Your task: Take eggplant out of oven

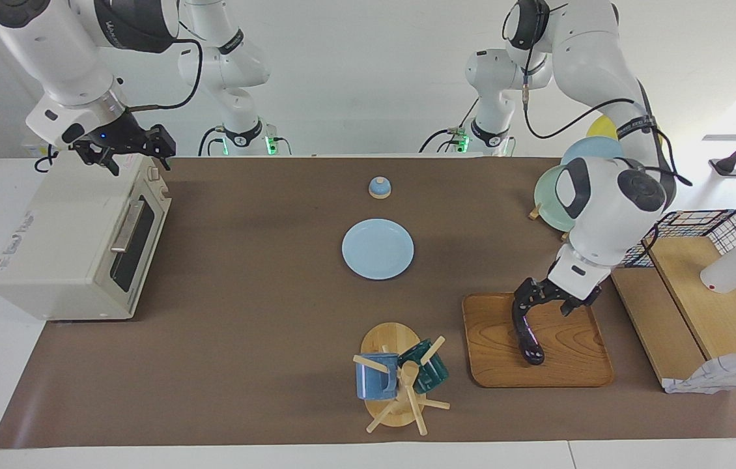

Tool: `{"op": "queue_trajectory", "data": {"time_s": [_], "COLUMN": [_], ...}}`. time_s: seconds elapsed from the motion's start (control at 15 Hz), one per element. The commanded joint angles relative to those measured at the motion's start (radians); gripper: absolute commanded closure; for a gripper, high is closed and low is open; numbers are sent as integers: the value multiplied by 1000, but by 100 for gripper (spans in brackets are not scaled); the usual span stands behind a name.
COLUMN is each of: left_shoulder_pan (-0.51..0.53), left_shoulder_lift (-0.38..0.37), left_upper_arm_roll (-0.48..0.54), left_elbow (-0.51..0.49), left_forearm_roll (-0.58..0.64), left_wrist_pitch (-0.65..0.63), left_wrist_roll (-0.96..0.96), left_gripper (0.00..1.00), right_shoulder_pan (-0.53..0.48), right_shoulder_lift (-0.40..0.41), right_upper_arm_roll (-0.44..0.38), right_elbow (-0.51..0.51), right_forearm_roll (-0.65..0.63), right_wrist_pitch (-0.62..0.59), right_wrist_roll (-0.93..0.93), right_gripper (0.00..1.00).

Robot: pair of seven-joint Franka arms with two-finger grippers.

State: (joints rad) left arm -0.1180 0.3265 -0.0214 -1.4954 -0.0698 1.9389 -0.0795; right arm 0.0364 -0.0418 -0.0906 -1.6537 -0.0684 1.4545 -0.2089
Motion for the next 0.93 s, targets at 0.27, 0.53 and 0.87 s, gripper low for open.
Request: {"op": "queue_trajectory", "data": {"time_s": [0.27, 0.53, 0.87], "left_shoulder_pan": [1, 0, -12], "left_shoulder_lift": [-242, -334, -419], "left_upper_arm_roll": [29, 29, 29], "left_elbow": [-40, -91, -212], "left_forearm_roll": [34, 34, 34], "left_wrist_pitch": [-365, -460, -437], "left_wrist_roll": [-2, -5, -13], "left_gripper": [0, 0, 0], "right_shoulder_pan": [2, 2, 0], "right_shoulder_lift": [-9, -9, -7], "right_upper_arm_roll": [-8, -8, -8], "right_elbow": [5, 6, 6], "right_forearm_roll": [24, 22, 21], "right_wrist_pitch": [0, 0, 1], "right_wrist_roll": [28, 16, 14], "right_gripper": [0, 0, 0]}}
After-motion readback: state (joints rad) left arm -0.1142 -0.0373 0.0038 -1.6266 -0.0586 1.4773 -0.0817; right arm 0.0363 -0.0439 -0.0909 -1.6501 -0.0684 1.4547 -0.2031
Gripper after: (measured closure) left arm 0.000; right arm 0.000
